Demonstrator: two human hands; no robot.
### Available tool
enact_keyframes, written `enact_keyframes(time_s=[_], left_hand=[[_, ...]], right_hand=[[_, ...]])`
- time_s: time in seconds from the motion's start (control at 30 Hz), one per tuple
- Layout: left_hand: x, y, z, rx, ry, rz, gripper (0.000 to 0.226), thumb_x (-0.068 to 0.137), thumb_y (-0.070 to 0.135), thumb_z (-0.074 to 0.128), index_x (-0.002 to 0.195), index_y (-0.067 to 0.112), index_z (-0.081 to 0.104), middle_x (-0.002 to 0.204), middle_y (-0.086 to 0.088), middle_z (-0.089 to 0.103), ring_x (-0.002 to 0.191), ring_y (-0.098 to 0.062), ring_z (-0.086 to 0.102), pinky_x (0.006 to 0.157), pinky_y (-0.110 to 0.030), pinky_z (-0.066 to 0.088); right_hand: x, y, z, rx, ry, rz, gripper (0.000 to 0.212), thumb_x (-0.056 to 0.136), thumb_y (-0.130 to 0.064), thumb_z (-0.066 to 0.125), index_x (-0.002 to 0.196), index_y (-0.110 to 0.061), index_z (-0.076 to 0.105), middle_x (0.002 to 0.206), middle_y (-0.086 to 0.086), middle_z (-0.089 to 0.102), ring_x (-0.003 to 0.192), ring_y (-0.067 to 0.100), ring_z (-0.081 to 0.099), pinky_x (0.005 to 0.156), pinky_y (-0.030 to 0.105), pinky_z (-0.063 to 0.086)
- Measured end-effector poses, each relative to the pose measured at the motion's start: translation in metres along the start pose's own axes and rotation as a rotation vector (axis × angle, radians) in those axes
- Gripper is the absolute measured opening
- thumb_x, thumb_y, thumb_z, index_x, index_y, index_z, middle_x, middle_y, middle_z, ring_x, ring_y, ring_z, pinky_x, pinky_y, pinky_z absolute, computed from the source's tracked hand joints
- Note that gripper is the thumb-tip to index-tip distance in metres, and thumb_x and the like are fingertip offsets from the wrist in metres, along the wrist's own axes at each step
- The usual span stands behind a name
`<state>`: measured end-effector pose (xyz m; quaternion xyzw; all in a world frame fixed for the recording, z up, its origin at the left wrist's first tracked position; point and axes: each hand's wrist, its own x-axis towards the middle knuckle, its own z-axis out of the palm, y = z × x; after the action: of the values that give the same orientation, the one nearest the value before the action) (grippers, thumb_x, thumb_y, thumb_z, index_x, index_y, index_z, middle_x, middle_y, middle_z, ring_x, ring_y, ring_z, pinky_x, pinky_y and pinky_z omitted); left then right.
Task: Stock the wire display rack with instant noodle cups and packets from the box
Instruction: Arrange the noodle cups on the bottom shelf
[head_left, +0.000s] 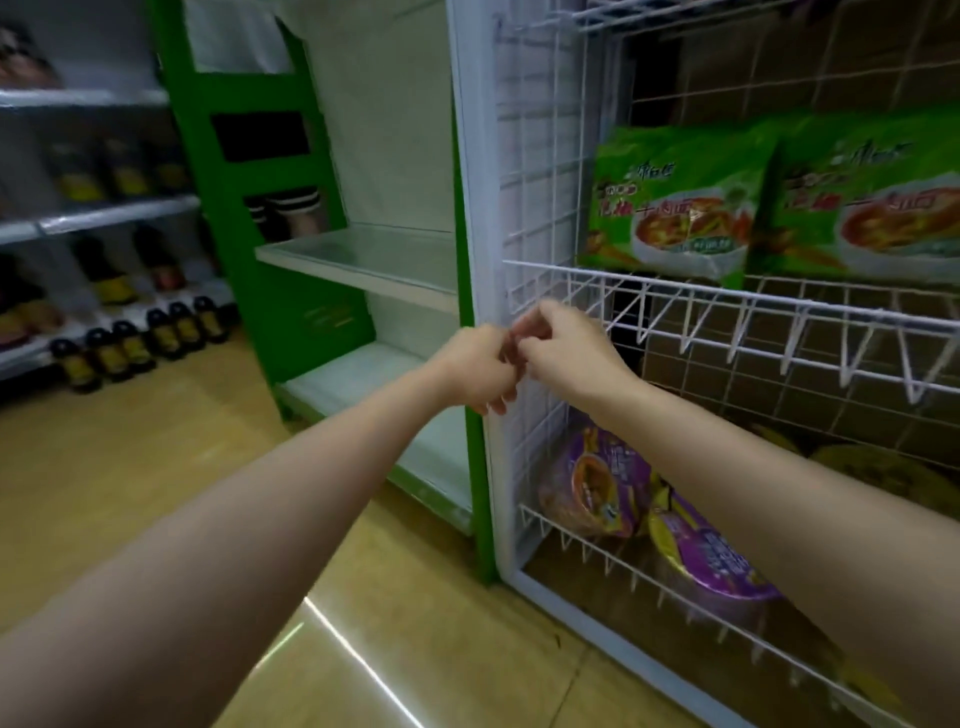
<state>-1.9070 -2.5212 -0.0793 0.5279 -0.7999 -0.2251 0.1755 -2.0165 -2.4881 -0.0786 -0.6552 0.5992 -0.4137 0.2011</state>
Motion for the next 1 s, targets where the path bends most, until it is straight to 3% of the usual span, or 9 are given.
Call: enact_keyframes(time_s=[0.07, 0.17, 0.3, 0.4, 0.63, 0.73, 0.8, 0.93, 1.0], left_hand=[[0.011, -0.003, 0.020, 0.003, -0.060, -0.022, 0.017, 0.089, 0.001, 0.045, 0.097, 0.000, 0.059, 0.083, -0.013, 0.066, 0.059, -0.018, 0.065, 0.046, -0.025, 0.055], [0.037, -0.003, 0.058, 0.011, -0.073, 0.001, 0.024, 0.090, 0.012, 0.051, 0.108, -0.001, 0.059, 0.105, -0.020, 0.066, 0.096, -0.033, 0.066, 0.078, -0.038, 0.056], [0.064, 0.002, 0.110, -0.009, -0.035, 0.017, 0.026, 0.091, 0.023, 0.054, 0.113, 0.011, 0.062, 0.122, -0.013, 0.061, 0.115, -0.029, 0.056, 0.093, -0.026, 0.042], [0.078, -0.001, 0.141, -0.074, 0.056, -0.016, 0.038, 0.089, 0.020, 0.053, 0.125, 0.007, 0.050, 0.133, -0.019, 0.046, 0.123, -0.034, 0.045, 0.104, -0.030, 0.037], [0.082, -0.015, 0.172, -0.097, 0.048, -0.120, 0.071, 0.084, 0.027, 0.058, 0.144, 0.008, 0.023, 0.145, -0.019, 0.026, 0.135, -0.036, 0.027, 0.112, -0.041, 0.027], [0.085, -0.025, 0.178, -0.101, -0.005, -0.158, 0.074, 0.086, 0.031, 0.057, 0.145, 0.007, 0.019, 0.147, -0.019, 0.027, 0.136, -0.035, 0.027, 0.113, -0.039, 0.028], [0.082, -0.030, 0.180, -0.044, -0.064, -0.186, 0.072, 0.088, 0.032, 0.055, 0.145, 0.007, 0.018, 0.148, -0.018, 0.028, 0.137, -0.034, 0.027, 0.112, -0.039, 0.029], [0.075, -0.044, 0.176, 0.026, -0.117, -0.218, 0.070, 0.091, 0.043, 0.053, 0.145, 0.010, 0.023, 0.144, -0.017, 0.038, 0.130, -0.035, 0.041, 0.105, -0.040, 0.039], [0.073, -0.049, 0.176, 0.109, -0.124, -0.185, 0.057, 0.095, 0.039, 0.049, 0.141, 0.008, 0.033, 0.136, -0.015, 0.049, 0.122, -0.032, 0.051, 0.096, -0.036, 0.044]], right_hand=[[-0.004, 0.017, -0.004, -0.033, -0.026, 0.046, 0.020, 0.087, -0.009, 0.050, 0.101, -0.012, 0.063, 0.104, 0.008, 0.067, 0.097, 0.021, 0.060, 0.080, 0.029, 0.048], [-0.012, 0.044, -0.013, -0.124, -0.091, 0.136, 0.018, 0.089, -0.011, 0.050, 0.099, -0.013, 0.065, 0.108, 0.009, 0.067, 0.098, 0.021, 0.060, 0.086, 0.030, 0.047], [-0.025, 0.089, -0.031, -0.237, -0.095, 0.315, 0.019, 0.093, -0.017, 0.050, 0.105, -0.016, 0.065, 0.114, 0.004, 0.062, 0.110, 0.021, 0.056, 0.098, 0.031, 0.044], [-0.026, 0.116, -0.035, -0.197, -0.023, 0.488, 0.017, 0.094, -0.018, 0.047, 0.095, -0.020, 0.063, 0.115, 0.012, 0.064, 0.110, 0.027, 0.060, 0.096, 0.041, 0.049], [-0.003, 0.176, -0.001, -0.028, 0.194, 0.719, 0.030, 0.091, -0.011, 0.046, 0.065, -0.024, 0.055, 0.094, 0.010, 0.061, 0.090, 0.027, 0.060, 0.072, 0.031, 0.050], [0.002, 0.200, 0.017, 0.016, 0.155, 0.716, 0.016, 0.088, -0.016, 0.050, 0.082, -0.020, 0.065, 0.109, 0.014, 0.066, 0.108, 0.034, 0.060, 0.097, 0.042, 0.048], [0.004, 0.196, 0.012, 0.061, 0.155, 0.738, 0.017, 0.087, -0.016, 0.050, 0.093, -0.014, 0.066, 0.112, 0.016, 0.065, 0.107, 0.033, 0.060, 0.099, 0.044, 0.047], [0.004, 0.190, 0.007, 0.161, 0.220, 0.676, 0.022, 0.089, -0.012, 0.052, 0.070, -0.022, 0.057, 0.090, 0.009, 0.060, 0.095, 0.029, 0.060, 0.094, 0.041, 0.047], [-0.001, 0.190, 0.014, 0.063, 0.190, 0.690, 0.018, 0.090, -0.012, 0.051, 0.088, -0.011, 0.069, 0.105, 0.016, 0.066, 0.107, 0.034, 0.060, 0.094, 0.035, 0.045]])
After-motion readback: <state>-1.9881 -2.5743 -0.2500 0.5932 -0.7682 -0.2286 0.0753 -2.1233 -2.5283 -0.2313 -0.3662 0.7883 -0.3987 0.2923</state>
